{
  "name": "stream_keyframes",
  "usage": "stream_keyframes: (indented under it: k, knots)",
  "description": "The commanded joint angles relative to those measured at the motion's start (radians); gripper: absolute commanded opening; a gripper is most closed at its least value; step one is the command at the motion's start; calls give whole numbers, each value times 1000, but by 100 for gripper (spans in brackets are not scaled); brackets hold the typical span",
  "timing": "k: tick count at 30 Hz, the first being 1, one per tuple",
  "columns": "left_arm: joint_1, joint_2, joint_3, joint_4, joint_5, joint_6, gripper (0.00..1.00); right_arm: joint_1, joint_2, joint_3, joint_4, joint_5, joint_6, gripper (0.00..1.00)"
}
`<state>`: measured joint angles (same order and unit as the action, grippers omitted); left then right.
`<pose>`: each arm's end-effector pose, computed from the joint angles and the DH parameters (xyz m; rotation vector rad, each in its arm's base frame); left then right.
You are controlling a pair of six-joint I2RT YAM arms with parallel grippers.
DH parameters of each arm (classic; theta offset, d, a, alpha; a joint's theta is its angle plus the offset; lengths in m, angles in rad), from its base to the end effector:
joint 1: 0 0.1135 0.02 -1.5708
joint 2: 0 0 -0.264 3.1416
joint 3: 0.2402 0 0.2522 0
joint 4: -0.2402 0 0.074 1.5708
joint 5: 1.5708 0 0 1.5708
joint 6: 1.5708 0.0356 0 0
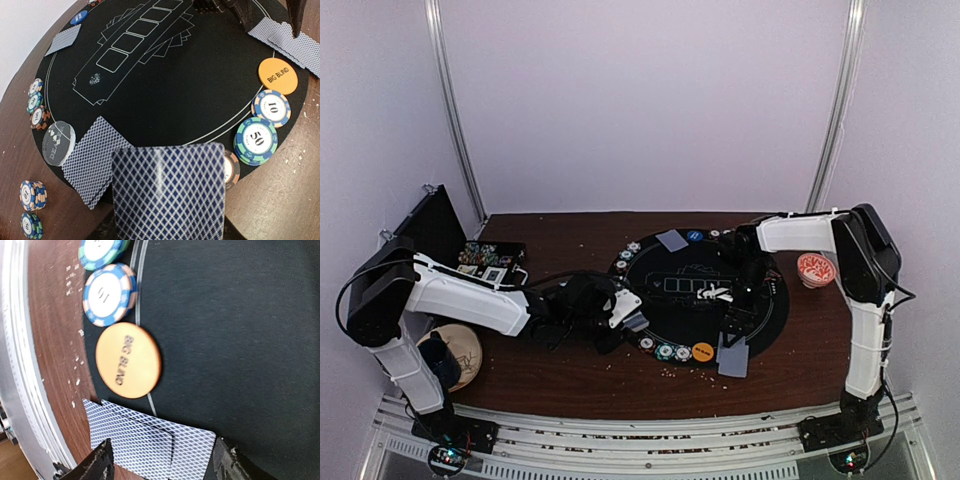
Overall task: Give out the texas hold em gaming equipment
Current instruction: Adjust the poker card in the big blind area.
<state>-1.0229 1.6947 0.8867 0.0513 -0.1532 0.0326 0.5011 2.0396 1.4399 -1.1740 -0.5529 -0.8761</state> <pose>0.1842 -0.2914 0.1649 1.1102 2.0582 -0.3210 0.3018 0.1866 0.1581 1.7925 -2.3109 -0.8703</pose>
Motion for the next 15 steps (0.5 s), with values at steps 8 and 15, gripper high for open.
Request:
stream_keyframes:
  k: [8,15]
  knots:
    - [-5,-12,21,44,-11,9,18,1,-150,12,159,180,80,92]
    - [-5,-13,18,47,-21,10,17,6,-303,-64,276,251,82,100]
